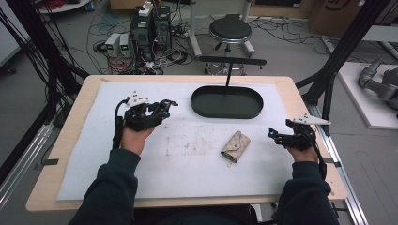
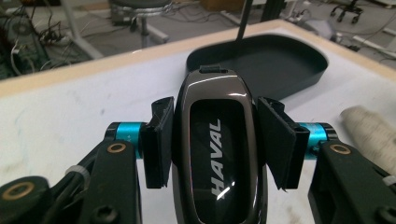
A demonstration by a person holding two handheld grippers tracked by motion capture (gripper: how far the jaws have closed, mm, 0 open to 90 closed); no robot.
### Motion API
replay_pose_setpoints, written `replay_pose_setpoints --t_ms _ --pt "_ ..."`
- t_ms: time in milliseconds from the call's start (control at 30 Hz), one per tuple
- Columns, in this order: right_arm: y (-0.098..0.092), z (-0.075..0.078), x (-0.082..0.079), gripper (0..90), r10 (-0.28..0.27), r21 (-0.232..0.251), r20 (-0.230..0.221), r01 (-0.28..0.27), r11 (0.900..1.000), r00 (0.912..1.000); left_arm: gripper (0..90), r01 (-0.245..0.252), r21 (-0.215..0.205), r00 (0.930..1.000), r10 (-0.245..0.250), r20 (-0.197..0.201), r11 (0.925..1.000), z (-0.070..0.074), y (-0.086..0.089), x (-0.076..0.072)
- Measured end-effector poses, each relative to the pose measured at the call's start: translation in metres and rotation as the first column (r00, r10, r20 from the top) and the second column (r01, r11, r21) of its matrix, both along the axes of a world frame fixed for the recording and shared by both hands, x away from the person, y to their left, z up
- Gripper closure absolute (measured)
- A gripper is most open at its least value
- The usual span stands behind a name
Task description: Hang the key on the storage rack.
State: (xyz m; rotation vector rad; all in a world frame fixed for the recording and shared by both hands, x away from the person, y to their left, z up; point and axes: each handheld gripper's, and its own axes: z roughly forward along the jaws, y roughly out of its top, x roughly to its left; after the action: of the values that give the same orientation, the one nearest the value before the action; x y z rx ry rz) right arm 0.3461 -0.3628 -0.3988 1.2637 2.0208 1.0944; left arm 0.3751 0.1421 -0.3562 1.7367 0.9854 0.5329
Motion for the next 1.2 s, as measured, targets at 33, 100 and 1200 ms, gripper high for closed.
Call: replay_pose_setpoints --t_ms 33,100,1200 --pt "0.000 0.000 0.000 17.4 0.000 0.000 0.002 0.000 1.000 1.0000 48.6 0.010 -0.002 0.9999 -0.010 0.007 0.9999 0.006 -0.004 0.003" --pt "0.000 0.000 0.000 17.4 0.002 0.000 0.001 -0.002 1.000 1.0000 48.5 0.030 -0.012 0.9993 -0.030 0.023 0.9995 0.017 -0.012 0.009" --pt "-0.002 0.000 0.000 17.4 0.004 0.013 0.014 -0.004 1.000 0.9999 48.5 0.098 -0.014 0.9928 -0.097 0.070 0.9951 0.080 -0.096 0.110"
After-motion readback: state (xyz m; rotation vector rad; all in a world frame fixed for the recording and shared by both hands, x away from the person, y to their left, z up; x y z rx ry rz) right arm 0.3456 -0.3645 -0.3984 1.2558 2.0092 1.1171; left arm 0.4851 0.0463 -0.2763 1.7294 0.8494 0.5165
